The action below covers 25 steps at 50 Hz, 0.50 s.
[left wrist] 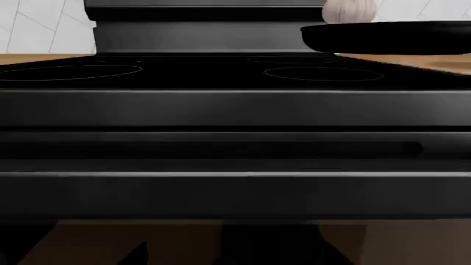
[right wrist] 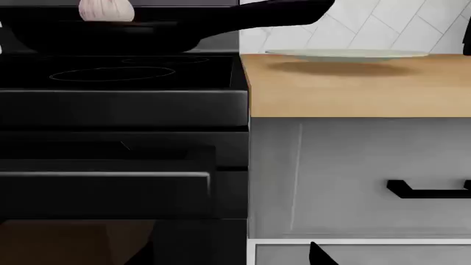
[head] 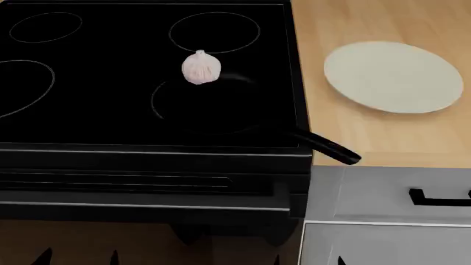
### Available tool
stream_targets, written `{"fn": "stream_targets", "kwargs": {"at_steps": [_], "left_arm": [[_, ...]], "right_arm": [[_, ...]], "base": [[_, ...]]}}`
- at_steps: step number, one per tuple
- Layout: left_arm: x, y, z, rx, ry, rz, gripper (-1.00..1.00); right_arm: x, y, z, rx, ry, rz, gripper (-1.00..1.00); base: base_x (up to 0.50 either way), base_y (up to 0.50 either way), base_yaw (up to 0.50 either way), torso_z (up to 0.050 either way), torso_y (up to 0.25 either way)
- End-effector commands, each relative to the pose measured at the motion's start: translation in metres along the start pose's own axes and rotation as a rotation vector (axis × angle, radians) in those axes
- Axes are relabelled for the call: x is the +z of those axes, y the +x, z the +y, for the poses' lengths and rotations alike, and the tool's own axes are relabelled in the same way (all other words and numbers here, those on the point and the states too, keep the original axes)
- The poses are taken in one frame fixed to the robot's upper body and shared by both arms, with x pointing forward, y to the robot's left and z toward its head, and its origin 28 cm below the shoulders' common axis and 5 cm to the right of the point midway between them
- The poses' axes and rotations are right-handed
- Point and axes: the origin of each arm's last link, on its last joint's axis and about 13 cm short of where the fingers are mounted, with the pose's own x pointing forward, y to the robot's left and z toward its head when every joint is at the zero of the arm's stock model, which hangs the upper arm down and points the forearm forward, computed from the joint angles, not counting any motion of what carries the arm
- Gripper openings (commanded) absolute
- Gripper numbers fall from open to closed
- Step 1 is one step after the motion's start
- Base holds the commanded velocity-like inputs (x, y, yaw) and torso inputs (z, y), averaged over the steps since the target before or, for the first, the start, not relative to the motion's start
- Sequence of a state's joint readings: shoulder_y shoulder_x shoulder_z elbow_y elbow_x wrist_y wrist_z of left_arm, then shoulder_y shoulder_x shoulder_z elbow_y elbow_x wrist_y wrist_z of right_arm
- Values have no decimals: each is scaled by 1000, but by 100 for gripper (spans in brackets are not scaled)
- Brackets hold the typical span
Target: Pick up the pan and dump the vegetables in it onto the plate. Then return the pan to the stove.
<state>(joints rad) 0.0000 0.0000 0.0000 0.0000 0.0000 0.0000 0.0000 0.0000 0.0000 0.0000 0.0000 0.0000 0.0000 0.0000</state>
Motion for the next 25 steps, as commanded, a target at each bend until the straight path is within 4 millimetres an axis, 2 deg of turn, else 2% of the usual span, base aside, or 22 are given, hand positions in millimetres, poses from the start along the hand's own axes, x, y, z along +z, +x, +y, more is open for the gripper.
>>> {"fn": "stream_targets", "kwargs": {"at_steps": [1, 13, 14, 25], "left_arm": [[2, -1, 0, 0, 0, 0, 100], [-1, -1, 1, -4, -2, -3, 100], [12, -10, 6, -10, 52, -41, 100], [17, -13, 8, -9, 57, -50, 100]], "right_arm": [[1, -1, 0, 0, 0, 0, 100], [1, -2, 1, 0, -24, 12, 100], [9, -16, 2, 13, -47, -12, 100], [10, -17, 4, 30, -58, -2, 100]], "base": [[0, 0, 0, 0, 0], [0, 0, 0, 0, 0], [0, 0, 0, 47, 96], [0, 0, 0, 47, 95]]}}
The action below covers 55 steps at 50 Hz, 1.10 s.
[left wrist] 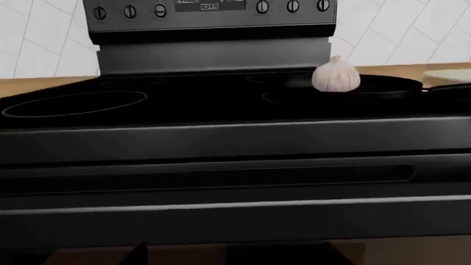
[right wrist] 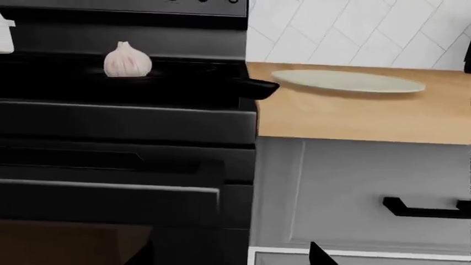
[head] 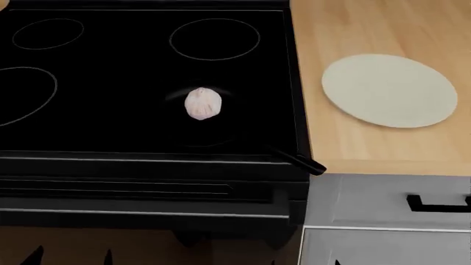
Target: Pick up the pan and dump the vegetables in it onto the plate. Then return the pan to the stove.
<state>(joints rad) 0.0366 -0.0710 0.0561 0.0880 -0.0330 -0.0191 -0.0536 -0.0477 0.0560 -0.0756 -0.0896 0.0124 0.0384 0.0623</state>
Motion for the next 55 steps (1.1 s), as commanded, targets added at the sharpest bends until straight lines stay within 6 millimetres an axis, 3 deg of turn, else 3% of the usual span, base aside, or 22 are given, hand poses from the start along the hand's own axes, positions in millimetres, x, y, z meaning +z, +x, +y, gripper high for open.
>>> {"fn": "stream_targets", "kwargs": {"at_steps": [1, 11, 21, 31, 42, 49, 55], "left_arm": [[9, -5, 5, 3, 26, -21, 100], [34, -8, 17, 9, 61, -35, 100], [53, -10, 20, -11, 94, -37, 100], [63, -13, 19, -33, 121, -32, 100], [76, -16, 19, -49, 148, -35, 100], [91, -20, 18, -55, 175, -60, 100], [90, -20, 18, -58, 174, -58, 100]], "right_arm": [[3, -6, 0, 11, -21, 4, 100], [41, -30, -17, 24, -91, 21, 100], [77, -41, -32, 24, -158, 50, 100], [108, -45, -41, 59, -195, 97, 100], [148, -35, -47, 51, -260, 117, 100], [182, -34, -50, 33, -283, 74, 100], [212, -32, -56, 47, -282, 69, 100]], "base": [[0, 0, 0, 47, 98], [0, 0, 0, 47, 95], [0, 0, 0, 47, 95], [0, 0, 0, 47, 94], [0, 0, 0, 47, 94], [0, 0, 0, 47, 94], [0, 0, 0, 47, 95]]}}
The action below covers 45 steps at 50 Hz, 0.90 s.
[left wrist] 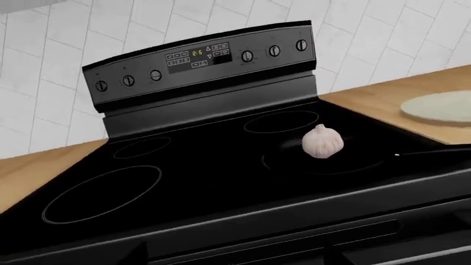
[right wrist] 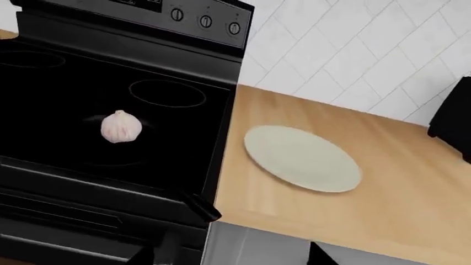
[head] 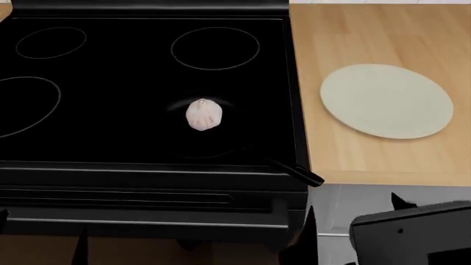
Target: Pick up the pan and dump the vegetables in it onto the plate. Then return the pan to the stove.
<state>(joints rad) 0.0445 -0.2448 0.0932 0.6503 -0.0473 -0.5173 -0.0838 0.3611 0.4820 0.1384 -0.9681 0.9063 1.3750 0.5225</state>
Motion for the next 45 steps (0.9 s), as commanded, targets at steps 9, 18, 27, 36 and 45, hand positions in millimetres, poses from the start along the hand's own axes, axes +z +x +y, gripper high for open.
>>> {"fn": "stream_targets", "kwargs": {"at_steps": [9, 18, 27, 36, 45], "left_arm": [[8, -3, 2, -14, 5, -11, 100], [24, -8, 8, 0, 18, -38, 100], [37, -9, 11, 2, 34, -58, 100], [49, -11, 12, -1, 48, -83, 100], [74, -16, 18, -11, 96, -135, 100]], "right_arm": [[78, -1, -23, 36, -134, -14, 100], [99, 0, -24, 50, -155, -33, 100], [116, -4, -25, 51, -170, -50, 100], [123, -11, -26, 44, -178, -69, 100], [128, -15, -25, 42, -193, -76, 100]], "base": [[0, 0, 0, 47, 95], [0, 0, 0, 47, 95], [0, 0, 0, 47, 95], [0, 0, 0, 47, 95], [0, 0, 0, 47, 95]]}}
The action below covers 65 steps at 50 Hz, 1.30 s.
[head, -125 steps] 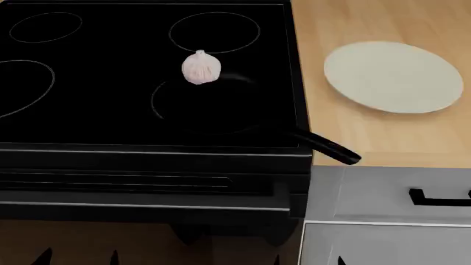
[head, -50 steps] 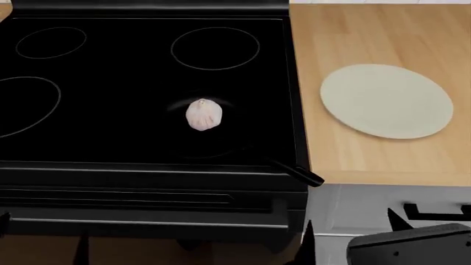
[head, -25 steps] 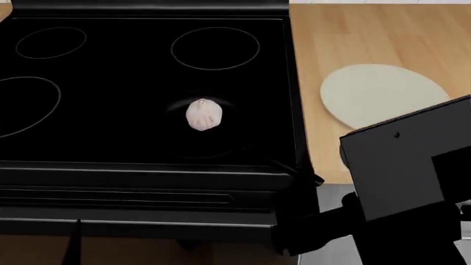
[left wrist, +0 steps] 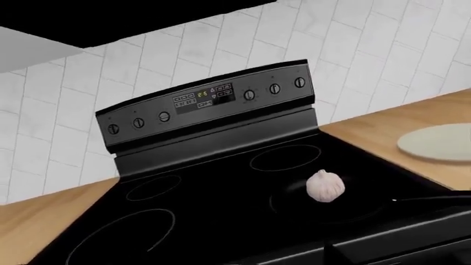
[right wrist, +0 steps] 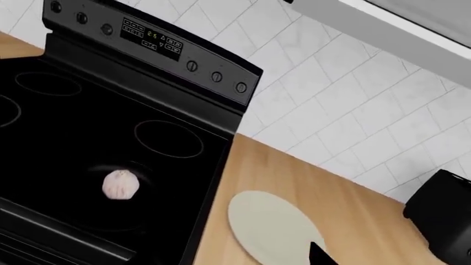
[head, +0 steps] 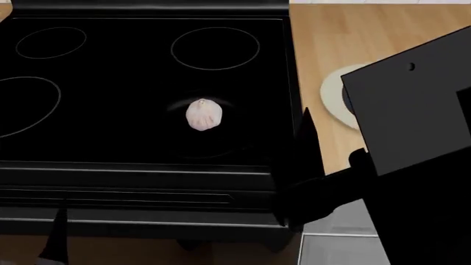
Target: Pick up the pan and dump the vegetables in it onto the plate. Then return the pan to the stove.
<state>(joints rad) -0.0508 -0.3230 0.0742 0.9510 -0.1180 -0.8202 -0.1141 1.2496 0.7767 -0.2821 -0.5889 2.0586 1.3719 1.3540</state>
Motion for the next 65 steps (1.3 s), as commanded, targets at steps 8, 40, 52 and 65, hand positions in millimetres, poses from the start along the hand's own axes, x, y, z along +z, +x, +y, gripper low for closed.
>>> {"fn": "stream_targets", "kwargs": {"at_steps": [8, 40, 52, 65], "left_arm": [[67, -11, 9, -55, 92, -67, 100], [87, -12, 18, -51, 92, -50, 100], [82, -6, 15, -25, 101, -41, 100], [77, -6, 17, -27, 101, -25, 100]], "right_arm": [[8, -4, -1, -4, -19, 0, 100], [-13, 6, 11, 75, -81, 109, 100], [-26, 38, 16, 224, 70, 201, 100], [-31, 61, 20, 327, 96, 277, 100]], "base": [[0, 0, 0, 47, 95], [220, 0, 0, 44, 89], [0, 0, 0, 0, 0], [0, 0, 0, 0, 0]]}}
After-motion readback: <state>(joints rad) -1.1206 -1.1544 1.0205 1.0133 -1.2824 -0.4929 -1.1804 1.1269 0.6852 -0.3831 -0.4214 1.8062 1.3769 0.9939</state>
